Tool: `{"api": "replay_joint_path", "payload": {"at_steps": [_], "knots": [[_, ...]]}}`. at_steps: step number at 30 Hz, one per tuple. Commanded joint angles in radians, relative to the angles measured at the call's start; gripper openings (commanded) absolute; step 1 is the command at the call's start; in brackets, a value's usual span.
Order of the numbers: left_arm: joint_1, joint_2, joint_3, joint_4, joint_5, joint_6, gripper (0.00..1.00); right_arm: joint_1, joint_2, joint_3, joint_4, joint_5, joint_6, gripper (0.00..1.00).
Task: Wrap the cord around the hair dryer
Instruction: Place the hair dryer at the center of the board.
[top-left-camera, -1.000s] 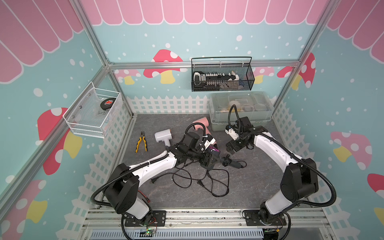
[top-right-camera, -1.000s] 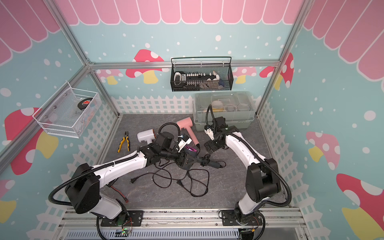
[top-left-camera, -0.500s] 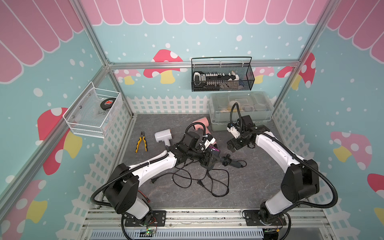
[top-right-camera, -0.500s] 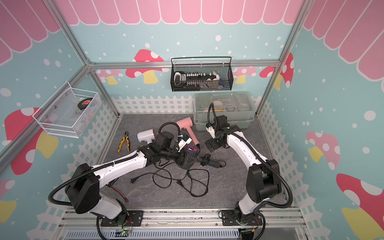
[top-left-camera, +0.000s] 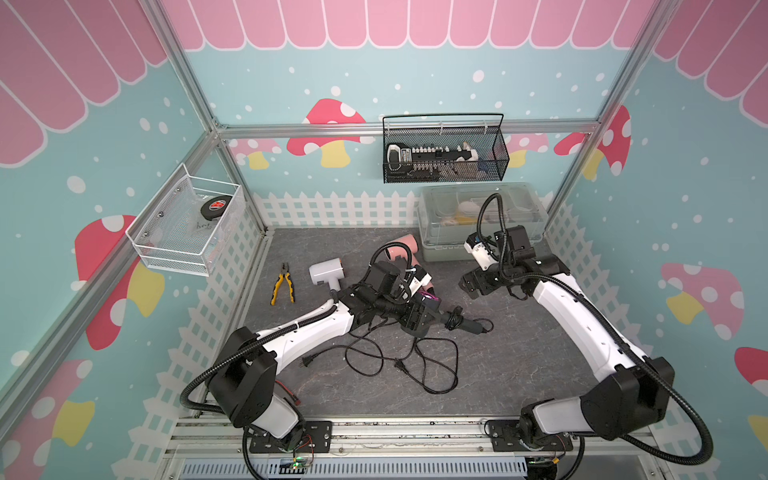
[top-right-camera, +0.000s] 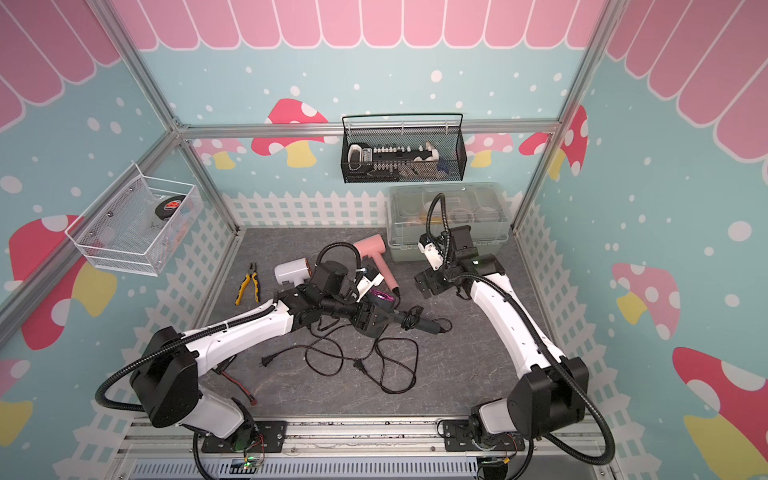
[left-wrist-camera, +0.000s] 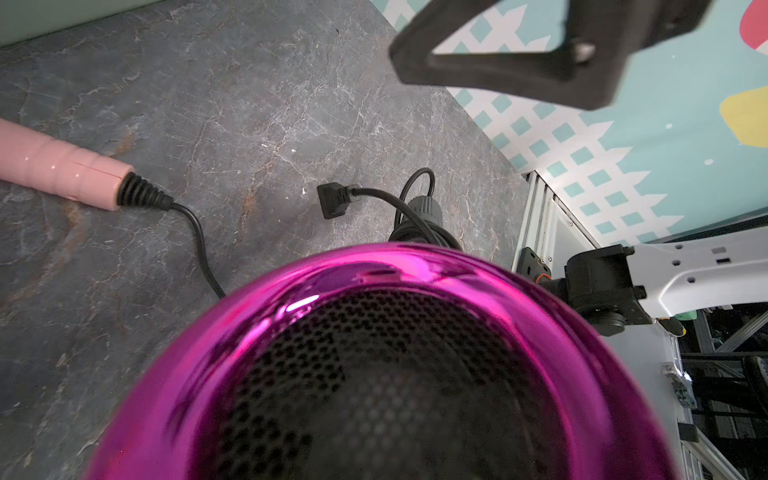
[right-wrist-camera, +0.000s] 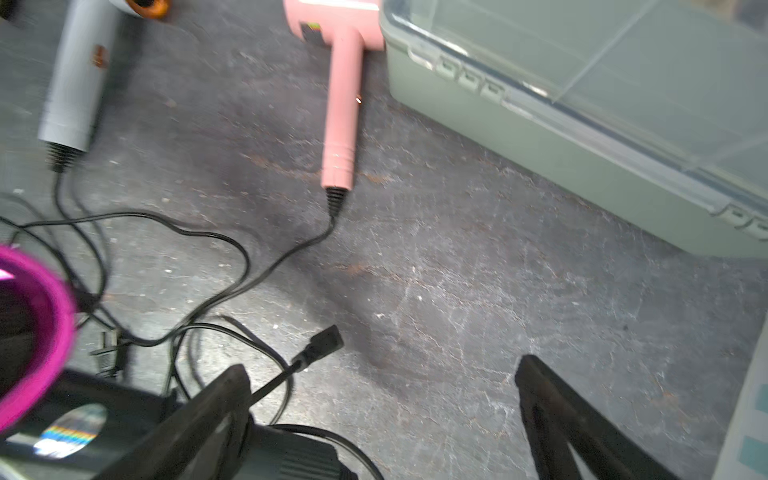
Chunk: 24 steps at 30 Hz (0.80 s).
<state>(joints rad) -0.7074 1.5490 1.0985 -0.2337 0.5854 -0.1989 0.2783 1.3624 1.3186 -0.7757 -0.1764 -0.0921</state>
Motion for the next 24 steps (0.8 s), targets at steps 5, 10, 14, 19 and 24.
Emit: {"api": "replay_joint_path", "payload": {"at_steps": [5, 10, 14, 19, 24], "knots": [[0.0, -0.01, 0.067, 0.001, -0.001, 0.032, 0.0, 0.002, -0.153, -0.196, 0.117, -0.285, -0.022, 0.99], [-0.001, -0.011, 0.081, -0.023, 0.001, 0.036, 0.0, 0.011, -0.248, -0.326, 0.206, -0.365, -0.038, 0.99], [-0.001, -0.013, 0.088, -0.042, 0.001, 0.045, 0.0, 0.018, -0.269, -0.385, 0.237, -0.412, -0.086, 0.99], [0.0, -0.016, 0.088, -0.055, -0.007, 0.049, 0.0, 0.029, -0.282, -0.436, 0.281, -0.433, -0.104, 0.99], [0.002, -0.022, 0.092, -0.055, -0.009, 0.042, 0.0, 0.055, -0.263, -0.459, 0.303, -0.42, -0.077, 0.99]]}}
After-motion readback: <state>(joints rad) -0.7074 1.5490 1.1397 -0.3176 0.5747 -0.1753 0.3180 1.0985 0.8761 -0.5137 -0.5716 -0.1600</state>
